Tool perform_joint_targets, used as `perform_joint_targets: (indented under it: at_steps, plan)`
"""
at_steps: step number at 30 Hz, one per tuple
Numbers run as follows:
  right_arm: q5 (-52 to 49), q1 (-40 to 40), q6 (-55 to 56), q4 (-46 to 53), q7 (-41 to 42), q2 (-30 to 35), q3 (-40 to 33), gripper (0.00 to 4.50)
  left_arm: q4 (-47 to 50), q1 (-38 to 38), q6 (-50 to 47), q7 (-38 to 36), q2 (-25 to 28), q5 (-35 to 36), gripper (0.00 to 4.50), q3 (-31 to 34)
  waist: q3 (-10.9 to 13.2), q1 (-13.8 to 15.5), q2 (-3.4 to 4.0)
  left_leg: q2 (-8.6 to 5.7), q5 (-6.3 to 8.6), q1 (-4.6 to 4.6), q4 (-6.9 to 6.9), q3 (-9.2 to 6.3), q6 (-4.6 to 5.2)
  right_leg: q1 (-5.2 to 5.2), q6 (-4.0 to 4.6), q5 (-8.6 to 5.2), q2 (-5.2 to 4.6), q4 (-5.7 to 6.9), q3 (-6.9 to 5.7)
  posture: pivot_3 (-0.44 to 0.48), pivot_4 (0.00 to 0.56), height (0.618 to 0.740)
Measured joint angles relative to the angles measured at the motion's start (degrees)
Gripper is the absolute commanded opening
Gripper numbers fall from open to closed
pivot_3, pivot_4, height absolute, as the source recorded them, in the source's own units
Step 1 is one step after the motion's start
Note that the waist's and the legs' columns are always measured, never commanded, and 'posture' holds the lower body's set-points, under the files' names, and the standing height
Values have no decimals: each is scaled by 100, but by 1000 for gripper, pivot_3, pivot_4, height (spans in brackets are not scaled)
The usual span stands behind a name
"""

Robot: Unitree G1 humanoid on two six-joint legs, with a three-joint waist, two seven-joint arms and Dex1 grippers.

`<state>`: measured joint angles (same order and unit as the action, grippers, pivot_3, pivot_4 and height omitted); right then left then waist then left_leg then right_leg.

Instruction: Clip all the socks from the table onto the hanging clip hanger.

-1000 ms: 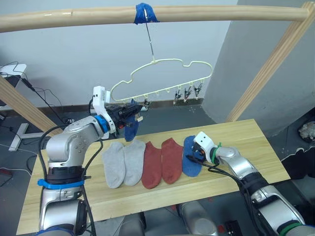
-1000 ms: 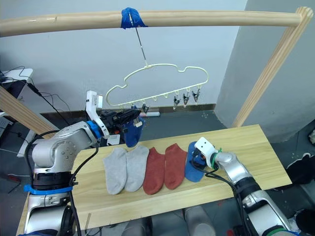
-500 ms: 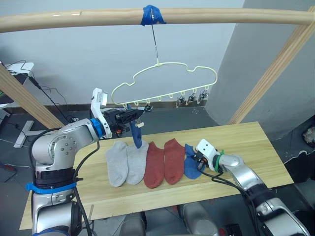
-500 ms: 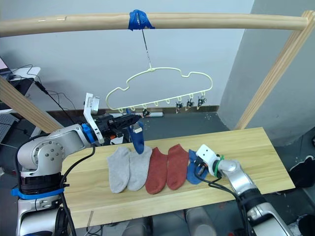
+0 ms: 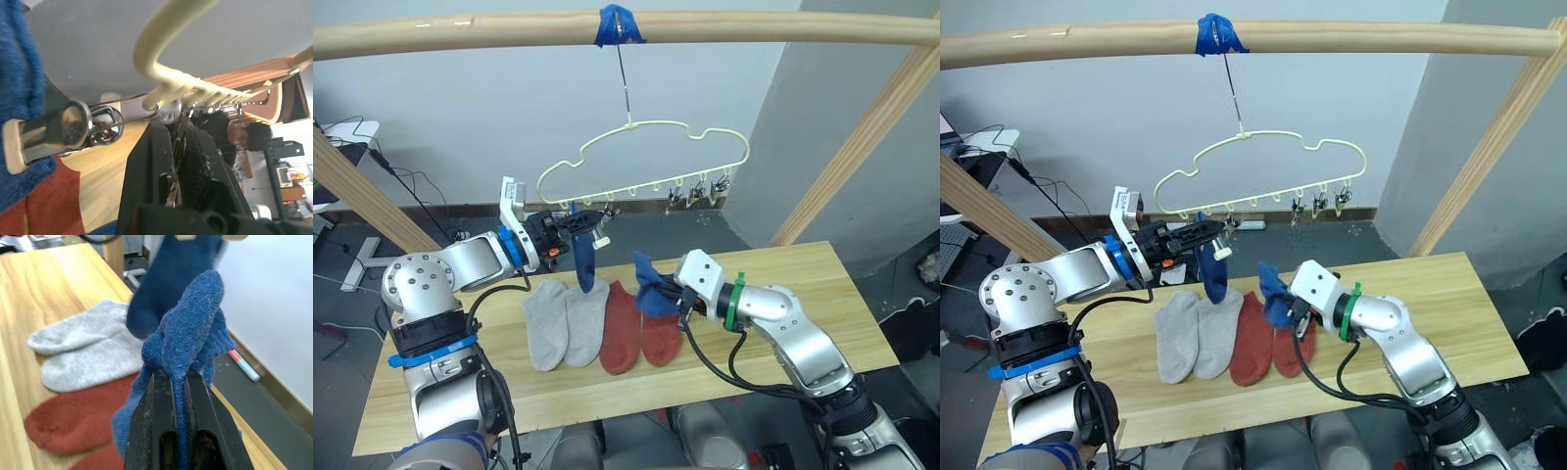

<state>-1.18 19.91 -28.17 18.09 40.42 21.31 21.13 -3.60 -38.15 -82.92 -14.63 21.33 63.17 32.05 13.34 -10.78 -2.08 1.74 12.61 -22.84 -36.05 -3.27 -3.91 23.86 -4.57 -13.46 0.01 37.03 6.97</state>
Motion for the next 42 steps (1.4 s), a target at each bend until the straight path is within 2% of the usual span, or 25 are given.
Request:
perform_joint_targets:
  at_steps: [6, 18, 29, 35, 42]
  plan:
    - [173, 611, 22, -286, -101, -381, 327, 52, -124, -107, -137, 392, -152, 215, 196, 122, 0, -1, 0, 1, 0, -13, 5, -1, -1, 22, 1, 0, 2, 9, 0, -151, 229, 740]
    - [223, 682, 10, -286, -53, -432, 375, 52, -83, -42, -31, 397, -110, 256, 196, 54, 0, -18, 0, 1, 1, -14, 4, 1, -3, 23, 1, 0, 1, 7, 1, -154, 241, 740]
    - [504, 1153, 25, -535, -102, -561, 605, 52, 16, 72, 102, 364, -64, 344, 196, -106, 2, -17, 0, 0, 1, -16, 7, 2, -3, 24, 1, -1, 1, 2, 2, -145, 243, 740]
    - [587, 1459, 9, -809, -216, -744, 547, 52, 320, 278, 409, 10, 138, 283, 196, -376, 5, -22, 1, 1, 1, -16, 9, 2, -3, 26, 1, -1, 1, 2, 2, -141, 243, 740]
    - [572, 1459, 4, -848, -217, -782, 500, 0, 423, 456, 585, -253, 269, 206, 2402, -590, 33, 6, -6, 1, 2, -21, 10, 1, -4, 30, 2, -1, 0, -2, 1, -133, 241, 740]
